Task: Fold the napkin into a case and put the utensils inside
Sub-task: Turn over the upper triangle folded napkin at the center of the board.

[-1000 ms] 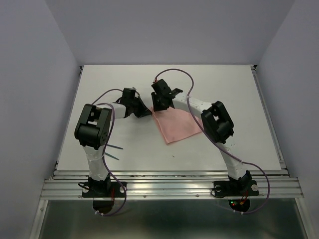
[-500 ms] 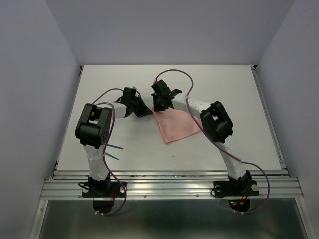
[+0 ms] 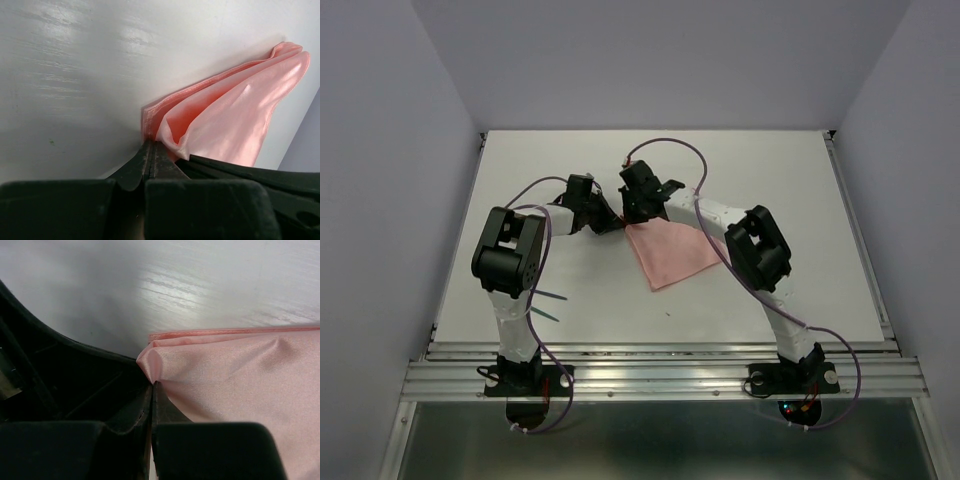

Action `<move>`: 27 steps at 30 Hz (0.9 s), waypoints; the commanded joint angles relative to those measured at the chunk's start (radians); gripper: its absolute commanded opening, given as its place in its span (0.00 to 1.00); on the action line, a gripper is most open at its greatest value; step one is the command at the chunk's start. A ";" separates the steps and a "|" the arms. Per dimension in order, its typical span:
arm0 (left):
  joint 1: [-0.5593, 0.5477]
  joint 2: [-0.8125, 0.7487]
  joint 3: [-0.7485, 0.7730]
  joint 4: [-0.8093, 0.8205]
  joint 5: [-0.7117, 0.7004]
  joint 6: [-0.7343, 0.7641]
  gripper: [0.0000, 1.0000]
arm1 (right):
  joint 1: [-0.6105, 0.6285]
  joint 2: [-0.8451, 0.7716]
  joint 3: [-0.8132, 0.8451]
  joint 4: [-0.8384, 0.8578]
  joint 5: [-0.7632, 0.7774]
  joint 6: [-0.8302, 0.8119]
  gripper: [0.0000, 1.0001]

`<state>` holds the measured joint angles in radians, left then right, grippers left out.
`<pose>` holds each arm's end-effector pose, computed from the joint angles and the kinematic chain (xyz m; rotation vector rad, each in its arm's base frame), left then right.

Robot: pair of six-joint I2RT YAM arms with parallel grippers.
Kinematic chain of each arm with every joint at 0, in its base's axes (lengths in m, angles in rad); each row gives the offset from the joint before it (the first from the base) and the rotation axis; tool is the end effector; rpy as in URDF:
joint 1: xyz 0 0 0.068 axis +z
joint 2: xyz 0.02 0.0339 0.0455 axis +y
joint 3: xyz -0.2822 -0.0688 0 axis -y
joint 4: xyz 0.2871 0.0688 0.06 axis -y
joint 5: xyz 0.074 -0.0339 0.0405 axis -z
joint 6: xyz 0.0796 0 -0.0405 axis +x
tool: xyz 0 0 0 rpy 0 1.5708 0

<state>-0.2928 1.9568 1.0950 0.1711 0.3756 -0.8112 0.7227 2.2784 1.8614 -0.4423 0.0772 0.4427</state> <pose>0.4443 -0.1644 0.1018 -0.4072 2.3729 -0.9801 0.4469 0.3859 0.1504 -0.3100 2.4542 0.4260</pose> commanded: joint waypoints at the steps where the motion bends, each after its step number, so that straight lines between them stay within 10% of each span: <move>1: 0.003 0.027 0.017 -0.019 -0.021 0.015 0.00 | 0.018 -0.051 0.004 0.034 -0.019 0.016 0.03; 15: 0.003 -0.050 0.013 -0.064 -0.032 0.040 0.00 | 0.027 -0.010 0.028 0.034 -0.007 0.025 0.09; 27: 0.003 -0.170 0.005 -0.166 -0.109 0.079 0.10 | 0.027 -0.078 0.032 0.033 0.073 0.018 0.38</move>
<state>-0.2924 1.8645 1.0946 0.0444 0.3023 -0.7650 0.7410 2.2765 1.8618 -0.4412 0.0925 0.4614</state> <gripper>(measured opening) 0.083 0.348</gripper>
